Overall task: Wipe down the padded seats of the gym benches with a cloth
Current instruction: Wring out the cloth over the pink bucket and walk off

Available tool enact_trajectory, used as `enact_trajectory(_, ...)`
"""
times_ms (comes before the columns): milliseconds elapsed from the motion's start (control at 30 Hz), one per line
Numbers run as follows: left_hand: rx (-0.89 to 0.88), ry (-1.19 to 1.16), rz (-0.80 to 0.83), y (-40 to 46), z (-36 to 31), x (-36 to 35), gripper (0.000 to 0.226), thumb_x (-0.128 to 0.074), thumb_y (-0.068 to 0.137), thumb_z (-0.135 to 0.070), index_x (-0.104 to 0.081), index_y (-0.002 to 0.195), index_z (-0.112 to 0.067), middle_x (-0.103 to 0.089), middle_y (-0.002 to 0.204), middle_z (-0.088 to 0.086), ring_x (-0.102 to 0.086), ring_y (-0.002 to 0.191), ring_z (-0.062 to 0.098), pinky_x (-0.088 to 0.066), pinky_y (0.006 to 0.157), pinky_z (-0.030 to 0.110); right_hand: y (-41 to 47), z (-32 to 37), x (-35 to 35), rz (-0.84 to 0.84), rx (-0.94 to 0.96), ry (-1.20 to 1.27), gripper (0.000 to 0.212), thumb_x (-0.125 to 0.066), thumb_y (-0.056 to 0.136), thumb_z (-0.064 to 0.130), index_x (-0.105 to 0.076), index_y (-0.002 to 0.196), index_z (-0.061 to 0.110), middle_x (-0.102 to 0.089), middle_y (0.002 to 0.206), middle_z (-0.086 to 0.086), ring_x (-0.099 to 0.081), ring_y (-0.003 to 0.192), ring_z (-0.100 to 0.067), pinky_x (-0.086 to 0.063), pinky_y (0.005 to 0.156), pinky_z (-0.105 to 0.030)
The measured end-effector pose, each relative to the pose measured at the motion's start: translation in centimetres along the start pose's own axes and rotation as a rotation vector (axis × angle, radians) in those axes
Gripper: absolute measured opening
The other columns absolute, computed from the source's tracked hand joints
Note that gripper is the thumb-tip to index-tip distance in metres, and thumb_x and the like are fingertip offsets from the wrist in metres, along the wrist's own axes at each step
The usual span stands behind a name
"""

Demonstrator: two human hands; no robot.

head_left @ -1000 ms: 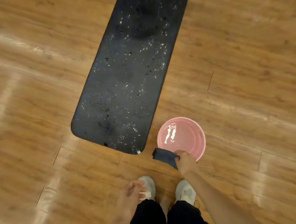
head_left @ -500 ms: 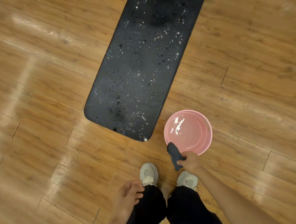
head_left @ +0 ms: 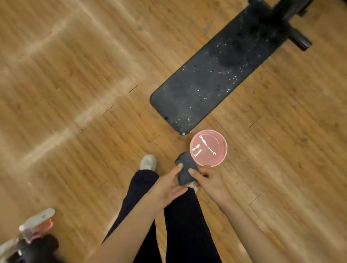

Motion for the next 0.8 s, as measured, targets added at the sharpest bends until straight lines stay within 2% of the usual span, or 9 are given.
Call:
enact_trajectory(67, -0.074, -0.003, -0.023, -1.5, -1.5, 0.8, 0.044, -0.070, 0.092, -0.029, -0.058, 0.129, -0.008, -0.068, 0.124, 0.014, -0.067, 0.110, 0.023, -0.059, 0.083, 0.030, -0.9, 2.3, -1.1, 0.014, 0.072, -0.079, 0.034, -0.064, 0.094, 0.024, -0.061, 0.061, 0.018, -0.057, 0.059, 0.010, -0.053, 0.061, -0.007, -0.045, 0.067, -0.028)
enact_trajectory(133, -0.133, 0.007, -0.036, -2.9, -3.5, 2.1, 0.047, -0.068, 0.094, -0.019, -0.052, 0.135, -0.003, -0.065, 0.127, 0.017, -0.068, 0.109, 0.024, -0.061, 0.076, 0.029, -0.8, 4.4, -2.5, -0.014, 0.169, -0.206, 0.029, -0.068, 0.091, 0.025, -0.060, 0.065, 0.018, -0.055, 0.069, -0.002, -0.049, 0.065, -0.016, -0.042, 0.068, -0.033)
enact_trajectory(200, -0.174, 0.009, -0.065, -4.0, -5.8, 3.9, 0.050, -0.064, 0.096, -0.013, -0.044, 0.140, -0.002, -0.063, 0.129, 0.017, -0.066, 0.111, 0.026, -0.061, 0.071, 0.028, -0.6, 6.5, -4.3, -0.041, 0.220, -0.293, 0.015, -0.077, 0.083, 0.030, -0.064, 0.088, 0.024, -0.061, 0.091, -0.002, -0.052, 0.071, -0.008, -0.045, 0.069, -0.024)
enact_trajectory(300, -0.231, 0.050, -0.096, -5.4, -9.9, 7.5, 0.045, -0.057, 0.100, -0.009, -0.040, 0.140, -0.005, -0.062, 0.118, 0.011, -0.066, 0.099, 0.020, -0.059, 0.064, 0.025, 0.6, 10.0, -7.2, 0.005, 0.380, -0.492, 0.080, -0.088, 0.066, 0.036, -0.050, 0.135, 0.024, -0.050, 0.132, 0.008, -0.049, 0.111, 0.002, -0.040, 0.093, -0.012)
enact_trajectory(400, -0.236, 0.201, -0.037, -6.9, -14.3, 11.1, 0.053, -0.056, 0.101, -0.015, -0.034, 0.149, -0.010, -0.063, 0.118, 0.009, -0.066, 0.090, 0.012, -0.057, 0.069, 0.023, 2.6, 13.5, -11.0, 0.127, 0.585, -0.836, 0.106, -0.088, 0.061, 0.046, -0.033, 0.150, 0.030, -0.028, 0.156, 0.012, -0.022, 0.144, -0.009, -0.019, 0.118, -0.030)
enact_trajectory(500, -0.200, 0.324, 0.033, -8.3, -18.2, 14.0, 0.050, -0.051, 0.103, -0.019, -0.033, 0.150, -0.011, -0.066, 0.105, 0.009, -0.064, 0.068, 0.007, -0.051, 0.056, 0.019, 4.5, 16.8, -15.1, 0.208, 0.604, -0.807, 0.094, -0.088, 0.064, 0.043, -0.042, 0.145, 0.027, -0.037, 0.152, 0.013, -0.020, 0.146, -0.005, -0.008, 0.123, -0.034)
enact_trajectory(600, -0.177, 0.354, 0.097, -9.0, -21.9, 16.1, 0.025, -0.045, 0.106, -0.022, -0.049, 0.127, -0.010, -0.060, 0.075, 0.002, -0.058, 0.049, 0.005, -0.046, 0.050, 0.018, 5.8, 19.9, -18.5, 0.226, 0.526, -0.696, 0.064, -0.089, 0.066, 0.030, -0.059, 0.122, 0.026, -0.063, 0.118, 0.009, -0.054, 0.114, -0.006, -0.035, 0.111, -0.037)
enact_trajectory(700, -0.149, 0.377, 0.089, -9.0, -25.2, 17.7, 0.038, -0.040, 0.106, -0.041, -0.050, 0.129, -0.012, -0.062, 0.085, 0.004, -0.060, 0.053, 0.007, -0.052, 0.055, 0.020, 7.2, 22.1, -20.7, 0.215, 0.404, -0.620, 0.054, -0.089, 0.066, 0.029, -0.062, 0.112, 0.023, -0.068, 0.098, 0.004, -0.062, 0.091, -0.012, -0.050, 0.083, -0.036)
enact_trajectory(800, -0.147, 0.449, 0.067, -8.3, -27.9, 18.4, 0.052, -0.032, 0.104, -0.055, -0.046, 0.137, -0.018, -0.071, 0.104, 0.009, -0.068, 0.071, 0.012, -0.058, 0.067, 0.023, 9.2, 23.0, -21.5, 0.216, 0.302, -0.545, 0.043, -0.088, 0.069, 0.034, -0.067, 0.102, 0.017, -0.070, 0.090, -0.005, -0.064, 0.085, -0.023, -0.050, 0.076, -0.043)
Point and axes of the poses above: each hand's wrist, its own y-axis towards the middle knuckle, its own x-axis out of the back of the hand, z = x × y, the point moved 4 cm from there along y, towards the middle knuckle
